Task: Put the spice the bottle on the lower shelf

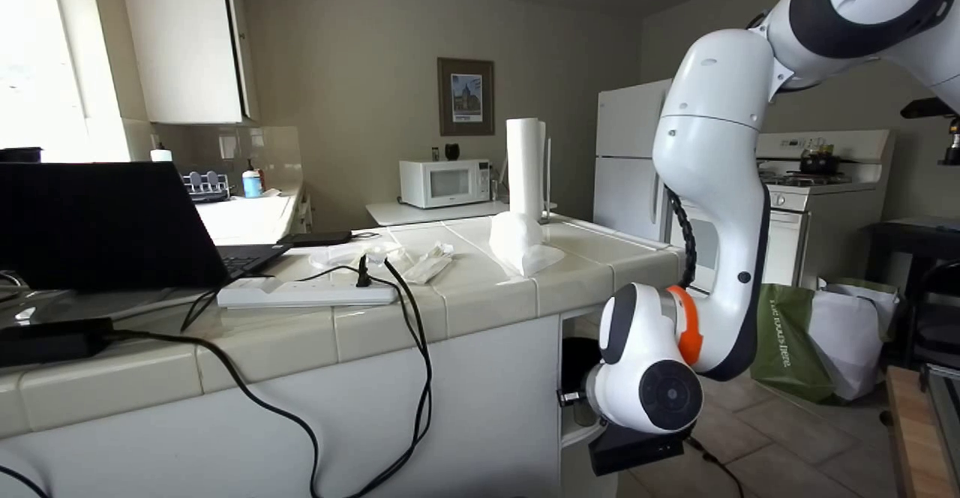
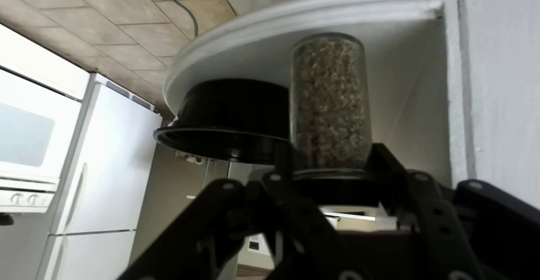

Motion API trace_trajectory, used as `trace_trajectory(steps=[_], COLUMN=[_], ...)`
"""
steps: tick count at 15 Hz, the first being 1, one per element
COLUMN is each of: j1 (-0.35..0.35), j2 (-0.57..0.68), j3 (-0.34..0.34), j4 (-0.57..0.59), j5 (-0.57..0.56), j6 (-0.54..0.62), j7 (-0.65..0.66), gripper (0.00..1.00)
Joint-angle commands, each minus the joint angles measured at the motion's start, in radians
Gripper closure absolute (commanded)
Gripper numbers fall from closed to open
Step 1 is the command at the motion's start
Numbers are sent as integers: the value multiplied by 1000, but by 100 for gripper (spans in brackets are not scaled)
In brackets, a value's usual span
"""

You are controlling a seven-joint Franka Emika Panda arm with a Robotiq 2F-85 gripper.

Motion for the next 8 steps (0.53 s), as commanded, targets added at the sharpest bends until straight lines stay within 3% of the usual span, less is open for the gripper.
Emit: trace_trajectory(steps=[1, 8], j1=[-47, -143], j2=[-17, -24], j3=[12, 39], j4=[-55, -105], j5=[-165, -412], j6=[12, 31], j7=[31, 26], gripper=[76, 76])
